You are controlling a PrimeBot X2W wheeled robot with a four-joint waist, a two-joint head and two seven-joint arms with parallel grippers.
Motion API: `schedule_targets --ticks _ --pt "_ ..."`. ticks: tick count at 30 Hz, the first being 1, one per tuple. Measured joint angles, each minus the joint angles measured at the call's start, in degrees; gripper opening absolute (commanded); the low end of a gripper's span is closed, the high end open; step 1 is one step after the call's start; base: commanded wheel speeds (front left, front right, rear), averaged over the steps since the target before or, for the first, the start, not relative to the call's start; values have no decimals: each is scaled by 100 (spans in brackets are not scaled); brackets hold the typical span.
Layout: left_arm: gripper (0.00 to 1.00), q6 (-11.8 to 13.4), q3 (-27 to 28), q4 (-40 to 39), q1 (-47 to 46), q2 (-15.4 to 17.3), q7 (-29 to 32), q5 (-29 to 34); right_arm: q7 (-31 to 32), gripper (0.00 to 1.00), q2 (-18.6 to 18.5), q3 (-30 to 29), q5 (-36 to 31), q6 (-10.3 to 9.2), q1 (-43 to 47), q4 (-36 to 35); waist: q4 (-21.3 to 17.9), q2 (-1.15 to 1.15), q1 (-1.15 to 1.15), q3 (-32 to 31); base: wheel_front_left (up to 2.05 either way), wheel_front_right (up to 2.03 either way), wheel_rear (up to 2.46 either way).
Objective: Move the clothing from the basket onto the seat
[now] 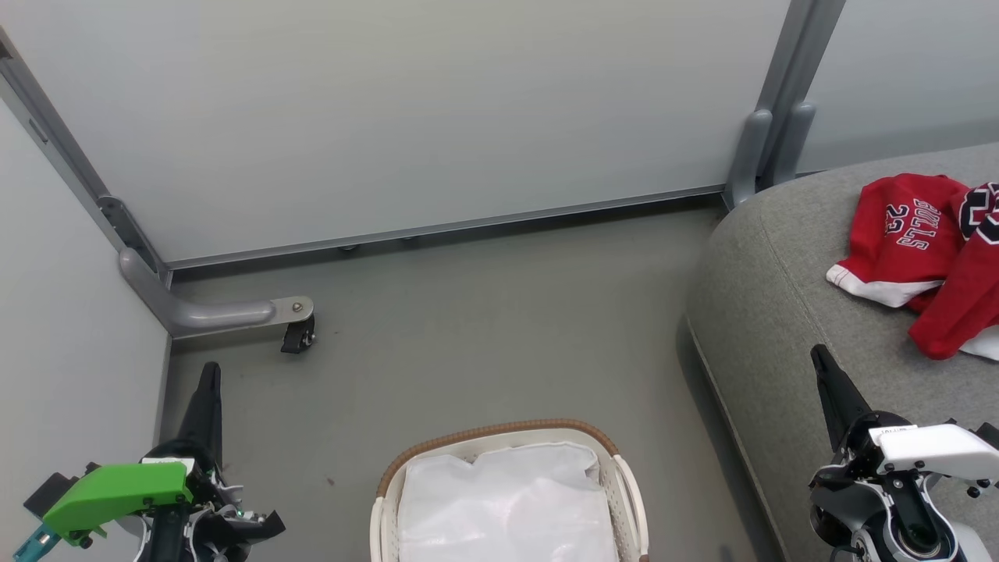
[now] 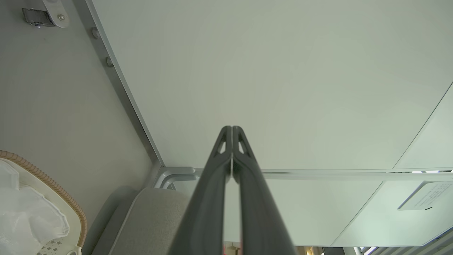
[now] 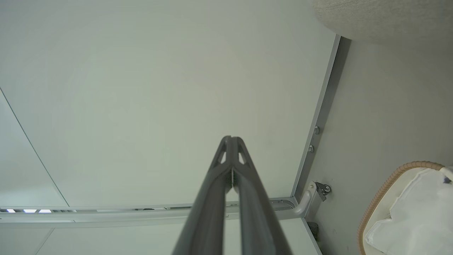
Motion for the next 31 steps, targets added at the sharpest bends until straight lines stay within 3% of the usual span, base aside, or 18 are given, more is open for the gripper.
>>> schedule_targets --ticks 31 --pt "0 0 0 0 0 0 0 0 0 0 -1 0 0 0 1 0 0 0 0 0 0 0 0"
